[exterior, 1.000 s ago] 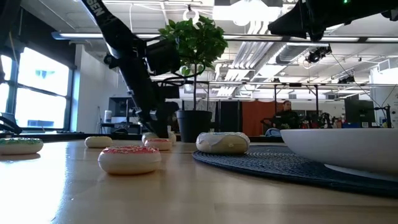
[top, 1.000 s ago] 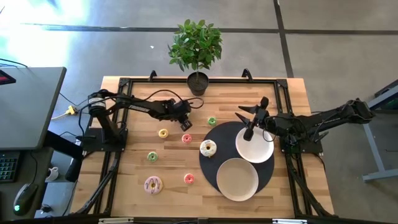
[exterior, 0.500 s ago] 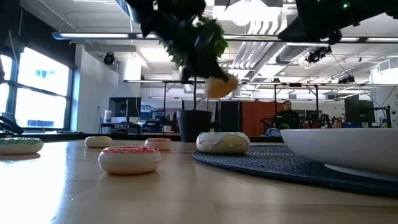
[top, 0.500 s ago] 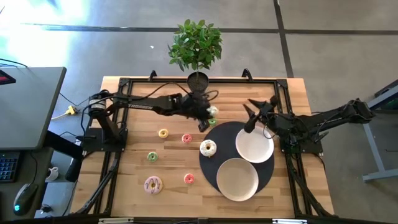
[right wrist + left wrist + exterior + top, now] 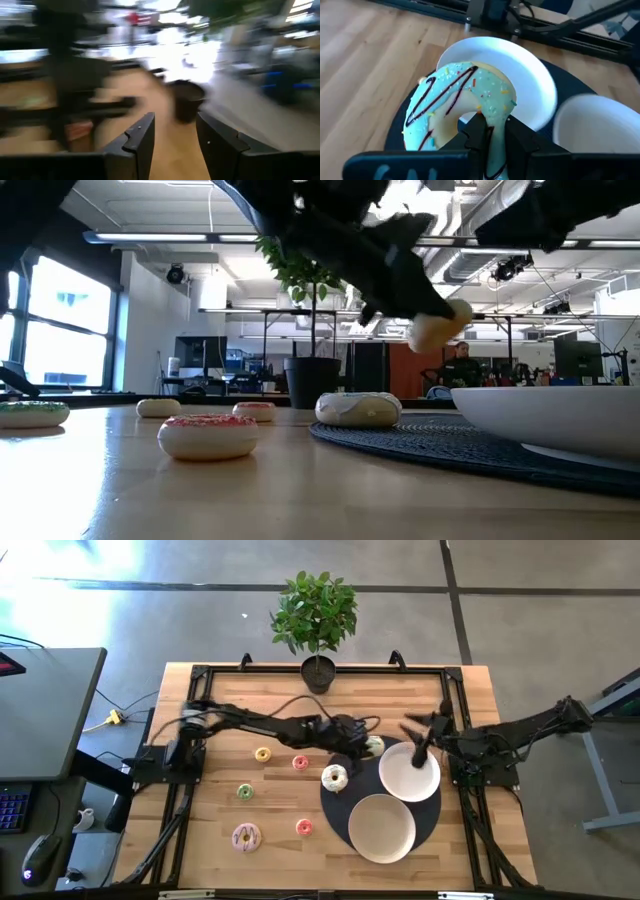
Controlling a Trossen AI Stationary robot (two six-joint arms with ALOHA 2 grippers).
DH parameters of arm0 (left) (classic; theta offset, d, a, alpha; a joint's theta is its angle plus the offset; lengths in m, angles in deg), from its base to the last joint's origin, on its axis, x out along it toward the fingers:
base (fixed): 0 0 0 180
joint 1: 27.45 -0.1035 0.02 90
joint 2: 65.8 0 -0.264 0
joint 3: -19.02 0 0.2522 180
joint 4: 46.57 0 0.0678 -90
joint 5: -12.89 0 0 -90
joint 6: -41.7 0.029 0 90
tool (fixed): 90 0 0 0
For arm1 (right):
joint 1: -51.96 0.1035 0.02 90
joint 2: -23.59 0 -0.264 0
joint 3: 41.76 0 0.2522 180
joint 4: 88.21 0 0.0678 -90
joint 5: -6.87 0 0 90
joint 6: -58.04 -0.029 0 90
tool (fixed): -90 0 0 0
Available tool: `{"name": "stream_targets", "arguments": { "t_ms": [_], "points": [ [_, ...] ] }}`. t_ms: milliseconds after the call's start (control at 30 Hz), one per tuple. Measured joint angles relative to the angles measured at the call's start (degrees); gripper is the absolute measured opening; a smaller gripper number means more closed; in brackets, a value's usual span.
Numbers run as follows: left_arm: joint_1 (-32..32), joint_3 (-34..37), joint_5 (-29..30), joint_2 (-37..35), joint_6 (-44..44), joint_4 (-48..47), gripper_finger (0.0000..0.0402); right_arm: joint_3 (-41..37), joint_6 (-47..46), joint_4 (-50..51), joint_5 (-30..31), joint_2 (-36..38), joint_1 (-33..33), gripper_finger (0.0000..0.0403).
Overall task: Pick & Place donuts
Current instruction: Put the big blue donut on the top white plate
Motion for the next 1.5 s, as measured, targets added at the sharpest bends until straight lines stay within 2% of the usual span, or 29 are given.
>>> {"name": "stream_targets", "arguments": {
  "t_ms": [100,167,267,333,400,500,567,1000,1133,1367,1500],
  "points": [
    [-0.04,-3.91,-1.81,2.58,-1.1,-1.03,0.0042,0.0,-5.98,8.56,-8.05,2.72,2.26,0.0141],
    [-0.02,-8.17,-3.94,5.21,-1.15,1.99,0.0042,0.0,-10.04,15.41,-7.53,4.01,3.53,0.0141],
    [0.02,-12.3,-6.08,8.67,-1.17,-0.06,0.0042,0.0,-17.24,24.27,-1.27,5.1,4.51,0.0141],
    [0.02,-15.2,-6.92,11.48,-1.18,-0.15,0.0042,0.0,-22.17,28.61,0.14,5.62,4.77,0.0141],
    [0.0,-18.3,-6.89,14.4,-0.97,1.24,0.0042,-0.01,-26.98,31.93,-2.18,6.0,5.09,0.0141],
    [-0.02,-20.25,-8.51,15.9,-1.0,-2.49,0.0042,-0.36,-35.91,33.96,-7.58,5.9,5.58,0.0141],
    [-0.04,-22.08,-9.41,17.7,-0.98,0.56,0.0042,-1.16,-39.85,34.46,-8.87,5.67,5.81,0.0141],
    [-0.04,-22.18,-9.41,20.57,-0.51,-1.17,0.005,-2.01,-40.03,34.33,-8.63,5.53,5.75,0.0141],
    [-0.04,-22.27,-9.65,20.81,1.68,-1.66,0.0088,-2.01,-40.03,34.33,-8.62,5.53,5.75,0.0141],
    [0.15,-22.25,-13.62,20.94,2.07,-1.51,0.0183,-2.01,-39.98,34.29,-8.39,5.54,5.75,0.0141],
    [0.68,-22.25,-14.32,20.94,2.09,-0.9,0.021,-2.01,-39.96,34.26,-7.52,5.55,5.72,0.0141]
  ]
}}
